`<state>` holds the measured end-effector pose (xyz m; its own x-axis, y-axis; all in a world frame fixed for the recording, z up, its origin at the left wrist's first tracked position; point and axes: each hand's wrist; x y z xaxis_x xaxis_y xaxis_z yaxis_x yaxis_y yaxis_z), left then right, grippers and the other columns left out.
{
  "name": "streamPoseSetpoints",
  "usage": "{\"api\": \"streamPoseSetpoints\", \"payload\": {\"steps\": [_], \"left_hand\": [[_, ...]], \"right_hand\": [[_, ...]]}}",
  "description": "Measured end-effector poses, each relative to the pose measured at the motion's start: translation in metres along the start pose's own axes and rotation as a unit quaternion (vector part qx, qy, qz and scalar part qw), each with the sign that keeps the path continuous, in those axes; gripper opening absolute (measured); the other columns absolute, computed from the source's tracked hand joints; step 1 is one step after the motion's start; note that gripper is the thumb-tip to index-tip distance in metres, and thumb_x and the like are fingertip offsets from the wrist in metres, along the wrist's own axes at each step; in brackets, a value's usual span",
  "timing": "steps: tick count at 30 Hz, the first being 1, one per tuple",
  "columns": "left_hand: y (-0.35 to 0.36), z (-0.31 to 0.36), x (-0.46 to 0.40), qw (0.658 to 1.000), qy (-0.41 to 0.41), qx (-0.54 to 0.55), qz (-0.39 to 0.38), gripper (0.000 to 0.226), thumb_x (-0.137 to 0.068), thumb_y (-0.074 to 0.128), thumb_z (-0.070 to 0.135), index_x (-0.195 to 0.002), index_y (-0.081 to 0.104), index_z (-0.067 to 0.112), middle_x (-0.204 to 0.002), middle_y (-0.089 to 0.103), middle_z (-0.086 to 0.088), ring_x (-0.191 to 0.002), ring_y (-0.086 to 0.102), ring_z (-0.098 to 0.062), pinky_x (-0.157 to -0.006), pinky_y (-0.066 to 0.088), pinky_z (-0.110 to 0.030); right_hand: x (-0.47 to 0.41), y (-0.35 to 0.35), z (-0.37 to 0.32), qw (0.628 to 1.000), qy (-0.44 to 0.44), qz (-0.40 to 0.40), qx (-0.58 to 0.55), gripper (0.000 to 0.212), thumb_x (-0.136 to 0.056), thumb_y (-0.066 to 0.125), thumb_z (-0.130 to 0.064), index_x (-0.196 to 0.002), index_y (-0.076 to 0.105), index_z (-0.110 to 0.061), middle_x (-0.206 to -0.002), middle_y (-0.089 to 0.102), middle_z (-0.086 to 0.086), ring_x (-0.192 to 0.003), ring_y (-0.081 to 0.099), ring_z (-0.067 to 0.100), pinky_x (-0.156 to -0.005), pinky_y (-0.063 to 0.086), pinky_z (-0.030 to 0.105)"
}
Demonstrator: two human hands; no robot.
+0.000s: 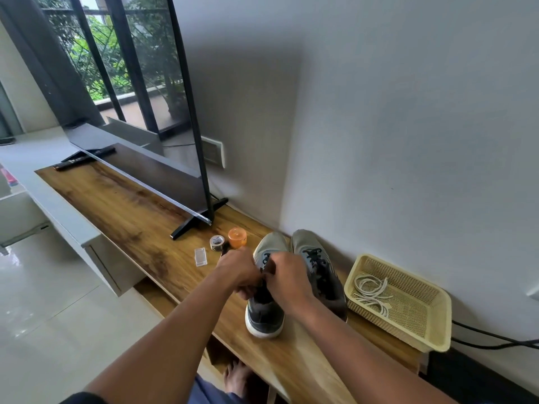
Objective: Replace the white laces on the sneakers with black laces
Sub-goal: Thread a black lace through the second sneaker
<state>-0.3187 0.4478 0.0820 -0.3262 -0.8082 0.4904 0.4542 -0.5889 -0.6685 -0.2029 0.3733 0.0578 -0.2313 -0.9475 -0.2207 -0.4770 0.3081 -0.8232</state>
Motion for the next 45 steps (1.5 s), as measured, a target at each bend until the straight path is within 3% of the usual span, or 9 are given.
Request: {"api": "streamPoseSetpoints", "payload": {"steps": [5,11,15,17,22,29,34,39,45], "left_hand": [[-0.005,-0.005,0.001,0.999,-0.016,0.013,-0.036,0.015,-0.096,0.061,-0.003,-0.095,0.076,-0.008,-0.077,0.078,-0.018,-0.074,0.08,-0.029,-0.076,0.067,-0.043],[-0.005,-0.009,-0.007,0.997,-0.001,0.011,0.071,0.006,-0.089,0.069,0.002,-0.095,0.069,0.004,-0.069,0.077,-0.012,-0.059,0.077,-0.021,-0.062,0.066,-0.035],[-0.001,-0.006,-0.01,0.992,0.045,0.011,0.121,0.009,-0.091,0.075,0.004,-0.096,0.073,0.011,-0.078,0.075,-0.009,-0.055,0.075,-0.013,-0.051,0.061,-0.024],[0.002,-0.004,-0.012,0.989,0.068,-0.003,0.128,0.005,-0.092,0.075,0.007,-0.091,0.076,0.012,-0.073,0.075,-0.007,-0.054,0.074,-0.01,-0.047,0.056,-0.018],[0.01,0.0,-0.016,0.984,0.078,-0.052,0.151,0.011,-0.08,0.084,0.015,-0.075,0.075,0.016,-0.072,0.074,-0.004,-0.063,0.075,-0.018,-0.064,0.066,-0.035],[0.025,0.013,-0.019,0.962,0.087,-0.169,0.197,0.028,-0.078,0.081,0.027,-0.073,0.054,0.021,-0.072,0.054,0.001,-0.059,0.048,-0.011,-0.049,0.04,-0.025],[0.028,0.018,-0.022,0.951,0.101,-0.218,0.196,0.021,-0.084,0.072,0.014,-0.076,0.052,0.017,-0.067,0.046,-0.001,-0.06,0.05,-0.02,-0.057,0.047,-0.031],[0.025,0.013,-0.024,0.952,0.096,-0.221,0.19,0.022,-0.085,0.072,0.011,-0.075,0.052,0.016,-0.069,0.051,-0.001,-0.055,0.048,-0.014,-0.044,0.036,-0.024],[0.017,0.005,-0.025,0.969,0.055,-0.168,0.17,0.013,-0.083,0.071,0.014,-0.087,0.059,0.014,-0.083,0.064,-0.006,-0.078,0.066,-0.025,-0.061,0.056,-0.034]], "right_hand": [[0.001,0.006,-0.005,0.986,-0.007,-0.148,0.083,0.027,-0.081,0.062,-0.018,-0.056,0.049,-0.019,-0.056,0.051,-0.006,-0.056,0.053,0.02,-0.048,0.033,0.026],[-0.004,-0.003,0.006,0.997,0.024,-0.011,0.075,0.012,-0.081,0.063,-0.011,-0.086,0.059,-0.021,-0.075,0.063,-0.003,-0.078,0.067,0.025,-0.06,0.05,0.033],[-0.009,-0.002,0.018,0.997,0.062,-0.013,0.049,0.028,-0.084,0.072,-0.015,-0.108,0.06,-0.015,-0.095,0.071,0.002,-0.09,0.069,0.022,-0.074,0.057,0.032],[-0.01,0.0,0.02,0.997,0.063,-0.019,0.044,0.027,-0.083,0.075,-0.017,-0.107,0.061,-0.014,-0.096,0.071,0.003,-0.09,0.069,0.021,-0.073,0.054,0.029],[-0.009,0.01,0.018,0.996,0.048,-0.006,0.075,0.018,-0.086,0.067,-0.014,-0.101,0.058,-0.018,-0.091,0.065,0.003,-0.084,0.065,0.024,-0.062,0.05,0.034],[-0.006,0.021,0.024,0.993,0.066,-0.021,0.1,0.02,-0.087,0.053,-0.008,-0.071,0.055,-0.02,-0.073,0.064,0.002,-0.073,0.067,0.025,-0.057,0.048,0.033],[-0.005,0.024,0.032,0.993,0.099,-0.025,0.068,0.022,-0.088,0.052,-0.007,-0.07,0.056,-0.02,-0.07,0.061,0.002,-0.071,0.065,0.025,-0.06,0.052,0.035],[-0.005,0.023,0.036,0.989,0.141,-0.031,0.014,0.028,-0.086,0.05,-0.006,-0.063,0.046,-0.021,-0.067,0.053,-0.001,-0.071,0.06,0.028,-0.058,0.044,0.032],[-0.008,0.021,0.041,0.976,0.209,-0.032,-0.044,0.01,-0.086,0.053,-0.006,-0.084,0.063,-0.007,-0.087,0.065,0.008,-0.086,0.064,0.033,-0.064,0.043,0.031]]}}
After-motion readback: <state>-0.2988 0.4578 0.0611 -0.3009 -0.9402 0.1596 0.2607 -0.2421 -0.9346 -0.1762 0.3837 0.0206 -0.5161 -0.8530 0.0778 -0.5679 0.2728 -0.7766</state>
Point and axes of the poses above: each hand's wrist, its own x-axis away from the middle knuckle, its own y-axis out of the palm, z = x × y
